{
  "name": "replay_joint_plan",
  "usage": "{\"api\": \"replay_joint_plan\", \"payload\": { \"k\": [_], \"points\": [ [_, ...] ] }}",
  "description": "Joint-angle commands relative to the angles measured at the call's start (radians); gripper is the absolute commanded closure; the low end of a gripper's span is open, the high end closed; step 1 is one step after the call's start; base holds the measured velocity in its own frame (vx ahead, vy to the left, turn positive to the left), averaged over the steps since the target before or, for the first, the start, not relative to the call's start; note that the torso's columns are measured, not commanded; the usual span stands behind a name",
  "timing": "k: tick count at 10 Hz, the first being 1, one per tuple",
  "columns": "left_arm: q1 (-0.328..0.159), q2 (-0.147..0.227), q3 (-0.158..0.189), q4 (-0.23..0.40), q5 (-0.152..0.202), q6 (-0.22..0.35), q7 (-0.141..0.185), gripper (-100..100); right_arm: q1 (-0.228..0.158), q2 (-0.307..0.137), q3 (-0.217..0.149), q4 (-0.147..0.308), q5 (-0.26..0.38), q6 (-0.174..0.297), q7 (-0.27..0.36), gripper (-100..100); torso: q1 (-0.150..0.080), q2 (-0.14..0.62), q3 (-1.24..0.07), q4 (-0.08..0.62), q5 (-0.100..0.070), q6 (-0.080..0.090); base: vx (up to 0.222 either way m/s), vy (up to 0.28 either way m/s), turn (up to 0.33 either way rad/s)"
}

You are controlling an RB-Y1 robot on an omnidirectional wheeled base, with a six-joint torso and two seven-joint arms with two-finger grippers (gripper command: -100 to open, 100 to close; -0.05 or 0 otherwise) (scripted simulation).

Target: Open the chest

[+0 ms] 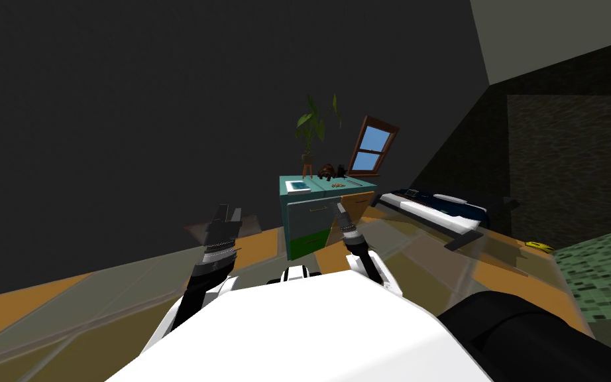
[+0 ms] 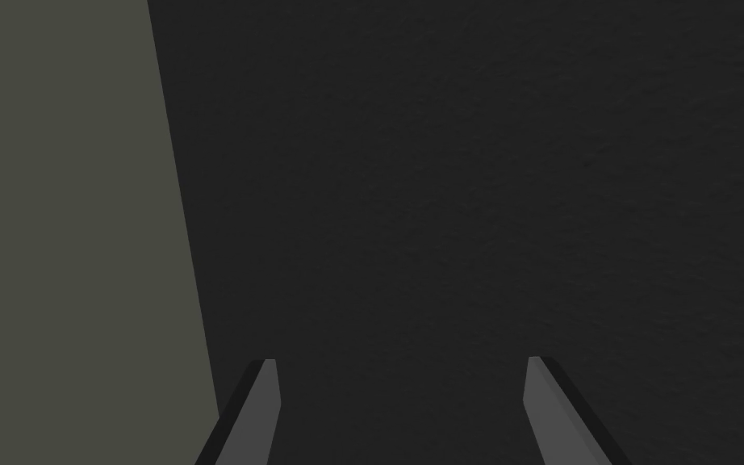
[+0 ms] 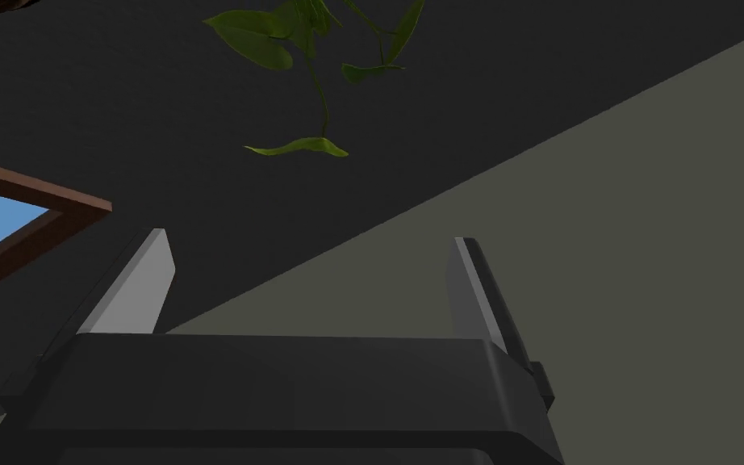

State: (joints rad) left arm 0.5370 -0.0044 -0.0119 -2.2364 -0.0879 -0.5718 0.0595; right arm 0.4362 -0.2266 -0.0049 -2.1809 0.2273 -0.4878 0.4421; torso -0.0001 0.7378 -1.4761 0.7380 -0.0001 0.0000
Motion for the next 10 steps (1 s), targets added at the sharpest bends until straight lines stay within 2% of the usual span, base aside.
{"api": "replay_joint_plan", "payload": {
  "k": [1, 3, 4, 5, 6, 8, 9, 10],
  "points": [
    [0.0, 0.0, 0.0, 0.0, 0.0, 0.0, 0.0, 0, -0.019, -0.011, -0.003, 0.02, 0.059, -0.015, 0.079, -100, 0.0, 0.0, 0.0, 0.0, 0.0, 0.0, 0.018, 0.055, -0.041],
    [0.0, 0.0, 0.0, 0.0, 0.0, 0.0, 0.0, 0, -0.019, -0.011, -0.003, 0.02, 0.059, -0.015, 0.119, -100, 0.0, 0.0, 0.0, 0.0, 0.0, 0.0, 0.013, 0.033, -0.008],
    [0.0, 0.0, 0.0, 0.0, 0.0, 0.0, 0.0, 0, -0.031, -0.016, -0.006, 0.034, 0.098, -0.027, 0.156, -100, -0.001, 0.001, 0.0, 0.0, 0.0, 0.0, 0.023, 0.035, -0.038],
    [0.0, 0.0, 0.0, 0.0, 0.0, 0.0, 0.0, 0, -0.031, -0.016, -0.006, 0.034, 0.098, -0.027, 0.183, -100, 0.0, 0.0, 0.0, 0.0, 0.0, 0.0, 0.025, 0.034, -0.024],
    [0.0, 0.0, 0.0, 0.0, 0.0, 0.0, 0.0, 0, -0.042, -0.021, -0.008, 0.049, 0.138, -0.039, 0.211, -100, 0.0, 0.0, 0.0, 0.0, 0.0, 0.0, 0.029, 0.043, -0.046],
    [0.0, 0.0, 0.0, 0.0, 0.0, 0.0, 0.0, 0, -0.042, -0.021, -0.008, 0.049, 0.138, -0.039, 0.251, -100, 0.0, 0.0, 0.0, 0.0, 0.0, 0.0, 0.015, 0.031, -0.009],
    [0.0, 0.0, 0.0, 0.0, 0.0, 0.0, 0.0, 0, -0.054, -0.024, -0.012, 0.064, 0.179, -0.051, 0.288, -100, -0.001, 0.001, 0.001, 0.0, 0.0, 0.0, 0.018, 0.036, -0.047],
    [0.0, 0.0, 0.0, 0.0, 0.0, 0.0, 0.0, 0, -0.054, -0.024, -0.012, 0.064, 0.179, -0.051, 0.314, -100, 0.0, 0.0, 0.0, 0.0, 0.0, 0.0, 0.013, 0.036, -0.031]
  ]
}}
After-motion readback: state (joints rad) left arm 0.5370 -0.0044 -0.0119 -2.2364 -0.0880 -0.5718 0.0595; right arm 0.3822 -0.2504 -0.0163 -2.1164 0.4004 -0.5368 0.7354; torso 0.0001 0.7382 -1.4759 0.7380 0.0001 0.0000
